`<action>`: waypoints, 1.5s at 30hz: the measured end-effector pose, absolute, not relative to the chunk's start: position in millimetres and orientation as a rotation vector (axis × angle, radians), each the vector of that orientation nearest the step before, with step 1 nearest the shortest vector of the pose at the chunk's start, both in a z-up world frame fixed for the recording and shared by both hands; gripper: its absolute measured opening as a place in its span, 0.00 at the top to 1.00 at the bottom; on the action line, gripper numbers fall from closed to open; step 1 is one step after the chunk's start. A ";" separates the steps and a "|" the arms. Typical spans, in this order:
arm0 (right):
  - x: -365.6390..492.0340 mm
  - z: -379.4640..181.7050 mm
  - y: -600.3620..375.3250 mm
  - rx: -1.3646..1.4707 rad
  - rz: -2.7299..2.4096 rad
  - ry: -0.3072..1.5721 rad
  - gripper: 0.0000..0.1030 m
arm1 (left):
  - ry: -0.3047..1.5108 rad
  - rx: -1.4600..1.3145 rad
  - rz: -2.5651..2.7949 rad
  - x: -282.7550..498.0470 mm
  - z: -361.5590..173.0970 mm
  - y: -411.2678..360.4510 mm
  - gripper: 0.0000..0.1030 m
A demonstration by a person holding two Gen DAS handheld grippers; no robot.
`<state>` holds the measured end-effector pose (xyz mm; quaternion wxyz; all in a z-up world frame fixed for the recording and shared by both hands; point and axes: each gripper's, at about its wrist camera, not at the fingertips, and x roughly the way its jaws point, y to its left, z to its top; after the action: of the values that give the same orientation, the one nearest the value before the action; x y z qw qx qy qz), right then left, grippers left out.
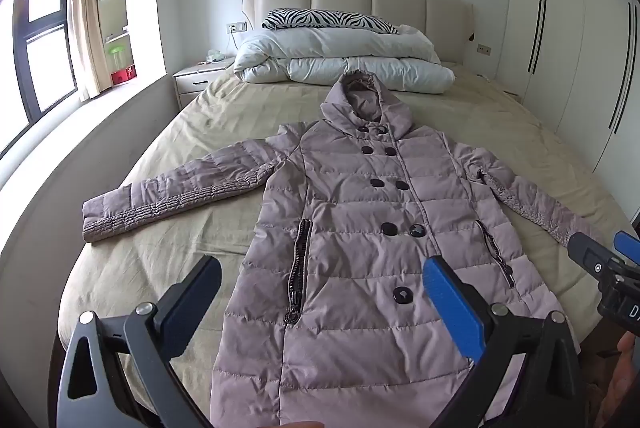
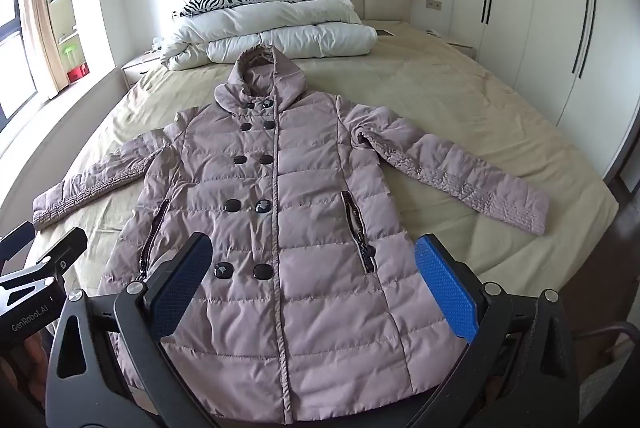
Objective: Fold large clothes
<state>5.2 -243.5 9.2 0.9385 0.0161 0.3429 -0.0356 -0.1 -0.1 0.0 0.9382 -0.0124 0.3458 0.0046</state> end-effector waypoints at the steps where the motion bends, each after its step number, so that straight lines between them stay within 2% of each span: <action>1: 5.5 9.4 -243.6 0.033 -0.074 0.699 0.00 | 0.715 -0.033 0.008 0.2 -0.1 0.2 0.00; 45: 10.6 -8.3 -238.9 0.024 -0.079 0.720 0.00 | 0.724 -0.025 0.010 0.4 0.0 0.1 0.00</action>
<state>10.6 -238.9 -8.3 0.9352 0.0116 0.3520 -0.0384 0.4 0.1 0.0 0.9351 -0.0124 0.3541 0.0048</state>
